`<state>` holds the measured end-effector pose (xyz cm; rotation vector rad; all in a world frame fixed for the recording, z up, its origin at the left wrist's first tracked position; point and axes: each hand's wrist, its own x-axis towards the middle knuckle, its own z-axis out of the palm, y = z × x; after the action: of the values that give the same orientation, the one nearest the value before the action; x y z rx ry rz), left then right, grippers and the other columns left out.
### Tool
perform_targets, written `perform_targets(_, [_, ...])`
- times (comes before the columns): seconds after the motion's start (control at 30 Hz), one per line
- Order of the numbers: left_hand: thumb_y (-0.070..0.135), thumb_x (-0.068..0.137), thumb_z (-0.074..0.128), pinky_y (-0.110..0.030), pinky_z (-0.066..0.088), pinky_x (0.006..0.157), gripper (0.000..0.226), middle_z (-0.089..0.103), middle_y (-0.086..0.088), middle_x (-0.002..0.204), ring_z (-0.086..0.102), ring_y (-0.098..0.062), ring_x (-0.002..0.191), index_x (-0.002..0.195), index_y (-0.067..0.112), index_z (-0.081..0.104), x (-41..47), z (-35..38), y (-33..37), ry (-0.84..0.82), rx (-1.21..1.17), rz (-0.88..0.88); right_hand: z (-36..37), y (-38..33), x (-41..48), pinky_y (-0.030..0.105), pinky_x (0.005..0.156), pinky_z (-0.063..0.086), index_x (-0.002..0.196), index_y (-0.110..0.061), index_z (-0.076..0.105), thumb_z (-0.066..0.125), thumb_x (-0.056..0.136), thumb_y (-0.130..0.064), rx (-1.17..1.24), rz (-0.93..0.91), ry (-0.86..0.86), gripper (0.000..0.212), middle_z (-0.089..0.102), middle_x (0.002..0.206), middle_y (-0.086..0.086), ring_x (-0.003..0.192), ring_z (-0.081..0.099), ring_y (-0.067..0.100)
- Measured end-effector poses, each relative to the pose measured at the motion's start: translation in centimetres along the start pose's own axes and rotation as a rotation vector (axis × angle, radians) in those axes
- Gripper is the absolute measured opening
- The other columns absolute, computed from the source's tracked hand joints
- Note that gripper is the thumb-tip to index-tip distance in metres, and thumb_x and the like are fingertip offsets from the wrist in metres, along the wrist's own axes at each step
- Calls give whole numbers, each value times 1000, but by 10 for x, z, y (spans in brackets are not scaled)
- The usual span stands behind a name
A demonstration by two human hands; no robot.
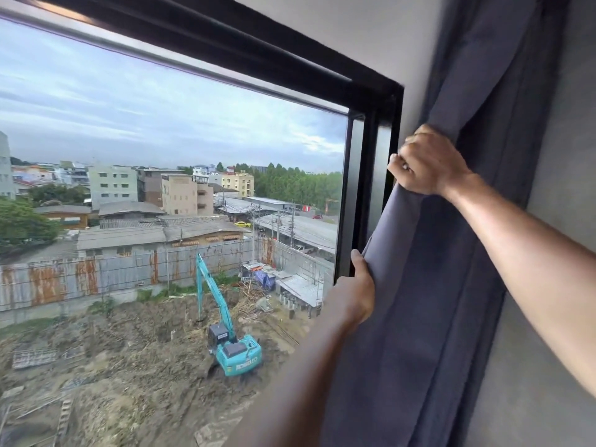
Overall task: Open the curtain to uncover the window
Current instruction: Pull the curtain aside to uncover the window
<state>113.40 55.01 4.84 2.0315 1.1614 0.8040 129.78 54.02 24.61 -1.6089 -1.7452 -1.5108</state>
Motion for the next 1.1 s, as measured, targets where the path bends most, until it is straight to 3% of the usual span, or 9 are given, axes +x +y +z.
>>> perform_targets(0.2, [19,89,23,-50,40,96,72,48,-36,133,52,-50,114,145,27,-21,11,5,-8,-21,131,74,11,3,1,36,64,47,45,-6,52,33,83,-32,-37,0,15,50,61,56,18,69,55,36])
perform_targets(0.47, [34,92,14,-49,39,99,63,50,-30,135,53,-46,118,144,36,-21,6,4,-13,-20,172,115,9,-5,1,38,70,50,43,-5,52,33,83,-31,-77,4,-20,51,61,55,17,63,52,33])
perform_targets(0.63, [51,94,7,-47,41,99,64,55,-29,128,53,-43,117,151,23,11,-6,5,-19,-8,41,48,7,-13,-6,40,73,51,46,-1,57,31,82,-34,-69,22,-25,55,63,57,21,65,56,36])
perform_targets(0.67, [56,93,7,-45,42,95,71,57,-29,123,55,-42,114,144,14,33,-11,4,-21,-32,14,46,6,-16,-8,40,76,50,48,0,59,30,83,-35,-67,28,-32,57,63,58,22,66,57,37])
perform_targets(0.7, [60,92,8,-42,42,88,77,61,-29,114,58,-41,108,123,6,54,-17,2,-23,-51,-14,55,6,-18,-11,41,78,50,49,1,61,30,84,-36,-61,36,-48,59,64,60,23,68,57,38])
perform_targets(0.77, [58,94,13,-39,39,76,67,61,-26,94,60,-40,95,79,6,52,-28,0,-28,-88,-12,128,4,-22,-16,44,80,52,51,-1,62,29,85,-39,-47,57,-83,61,64,62,22,74,57,39])
perform_targets(0.8, [58,94,15,-38,38,74,63,60,-24,87,60,-38,90,70,9,47,-33,0,-31,-89,-17,150,3,-24,-18,45,79,53,51,-2,63,30,85,-39,-46,67,-89,60,64,63,21,76,57,39])
perform_targets(0.93, [55,96,21,-36,39,73,64,61,-17,83,61,-33,87,77,4,54,-45,0,-40,-86,-71,212,-7,-31,-22,45,81,54,48,-5,61,31,86,-39,-37,92,-123,59,64,62,17,79,58,39])
perform_targets(1.1, [50,98,25,-35,34,68,50,55,-16,78,55,-28,79,73,11,45,-57,-6,-45,-106,-20,217,-21,-45,-25,41,76,55,45,-6,53,37,88,-37,-15,112,-175,56,64,61,16,85,58,39])
